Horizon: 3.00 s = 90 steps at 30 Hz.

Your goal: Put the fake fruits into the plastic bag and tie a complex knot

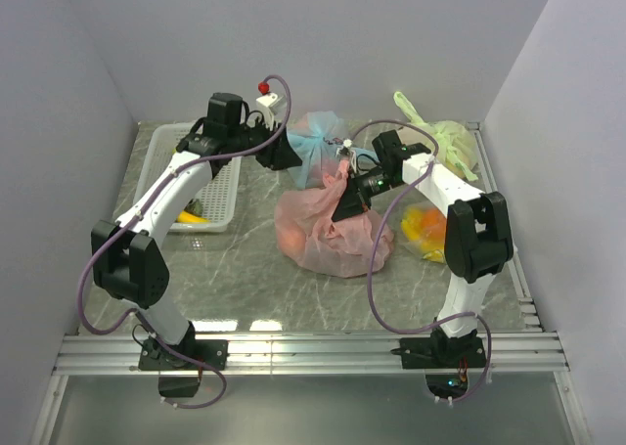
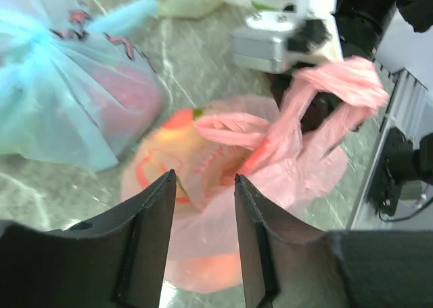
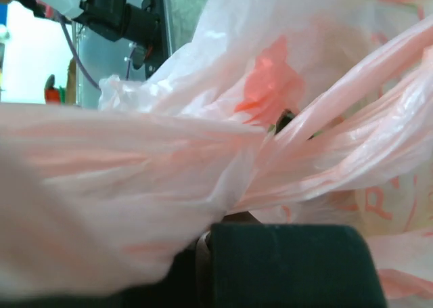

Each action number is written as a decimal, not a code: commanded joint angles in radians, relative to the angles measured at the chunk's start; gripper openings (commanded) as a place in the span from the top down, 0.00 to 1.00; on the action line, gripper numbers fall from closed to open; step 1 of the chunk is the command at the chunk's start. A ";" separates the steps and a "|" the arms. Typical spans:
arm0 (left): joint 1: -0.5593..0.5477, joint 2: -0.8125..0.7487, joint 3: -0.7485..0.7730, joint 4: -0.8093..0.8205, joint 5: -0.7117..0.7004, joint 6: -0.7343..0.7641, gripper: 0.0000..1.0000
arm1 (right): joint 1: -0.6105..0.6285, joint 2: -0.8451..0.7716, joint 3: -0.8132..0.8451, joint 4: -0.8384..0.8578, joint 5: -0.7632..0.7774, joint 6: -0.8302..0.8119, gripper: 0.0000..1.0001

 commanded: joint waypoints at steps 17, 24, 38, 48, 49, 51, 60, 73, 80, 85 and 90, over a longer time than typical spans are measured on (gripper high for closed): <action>-0.142 0.046 -0.141 -0.004 0.250 0.052 0.69 | 0.020 0.045 0.156 -0.218 -0.056 -0.202 0.94; -0.198 0.053 -0.192 0.201 0.164 -0.122 0.70 | 0.039 0.013 0.118 -0.139 -0.047 -0.134 0.42; -0.130 -0.025 -0.214 0.037 0.121 0.031 0.68 | 0.051 0.008 0.130 -0.142 0.002 -0.167 1.00; 0.034 -0.002 -0.035 -0.025 0.086 0.175 0.47 | 0.063 0.005 0.188 -0.318 -0.015 -0.444 1.00; 0.034 0.051 -0.005 -0.037 0.104 0.168 0.45 | 0.068 0.006 0.199 -0.329 -0.009 -0.488 1.00; 0.034 0.107 0.065 -0.034 0.124 0.121 0.44 | 0.085 0.019 0.237 -0.380 0.014 -0.545 1.00; 0.031 0.291 0.153 0.171 0.319 -0.218 0.20 | 0.137 0.008 0.271 -0.446 0.129 -0.754 1.00; 0.026 0.280 0.016 0.395 0.456 -0.493 0.20 | 0.168 0.003 0.277 -0.471 0.192 -0.823 1.00; 0.009 0.322 0.027 0.421 0.477 -0.565 0.25 | 0.175 -0.006 0.280 -0.483 0.214 -0.840 1.00; -0.010 0.328 0.015 0.405 0.496 -0.579 0.28 | 0.175 -0.013 0.274 -0.481 0.224 -0.854 1.00; -0.018 0.333 0.018 0.336 0.509 -0.559 0.31 | 0.177 -0.012 0.277 -0.481 0.232 -0.852 1.00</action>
